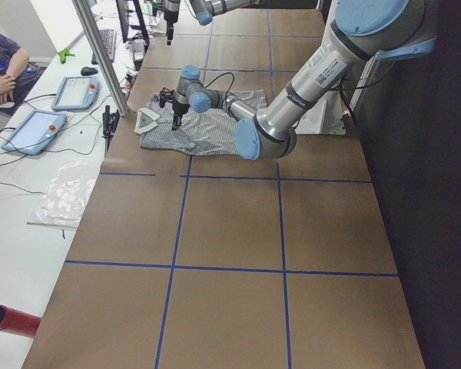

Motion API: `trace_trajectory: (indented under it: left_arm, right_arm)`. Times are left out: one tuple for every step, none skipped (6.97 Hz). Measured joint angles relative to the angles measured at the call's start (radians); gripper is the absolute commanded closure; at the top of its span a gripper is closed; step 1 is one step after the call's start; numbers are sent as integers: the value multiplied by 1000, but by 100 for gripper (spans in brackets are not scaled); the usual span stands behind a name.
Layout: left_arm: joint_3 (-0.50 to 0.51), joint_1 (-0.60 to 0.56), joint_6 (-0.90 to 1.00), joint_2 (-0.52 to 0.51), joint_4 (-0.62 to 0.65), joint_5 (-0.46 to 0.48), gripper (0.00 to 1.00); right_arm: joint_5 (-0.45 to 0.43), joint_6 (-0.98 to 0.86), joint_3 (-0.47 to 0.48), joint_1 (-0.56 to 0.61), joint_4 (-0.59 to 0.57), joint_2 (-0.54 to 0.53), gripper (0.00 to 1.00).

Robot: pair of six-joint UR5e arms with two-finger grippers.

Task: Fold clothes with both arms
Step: 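Grasp the sleeve nearest the left gripper and fold it inward over the body, then release the sleeve and move both grippers to the hem nearest the robot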

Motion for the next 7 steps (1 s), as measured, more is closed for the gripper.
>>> trace_trajectory:
  left_arm:
    - [-29,0,50,13,2,-2,0]
    - [-106,-2,97,53,6,-9,0]
    - [-220,-2,123,122,10,-24,0]
    - [-336,-4,134,194,13,-52,0]
    - [-431,-3,138,253,12,-75,0]
    - [-520,1,137,310,8,-96,0]
    - [-619,14,125,376,5,-116,0]
  right_arm:
    - [0,23,15,-6,0,-2,0]
    - [-1,96,60,-23,-1,-12,0]
    - [-5,200,137,-57,-4,-39,0]
    - [-20,307,238,-105,-9,-83,0]
    - [-52,409,348,-164,-13,-142,0]
    - [-104,512,460,-240,-19,-216,0]
    - [-179,599,585,-335,-47,-300,0]
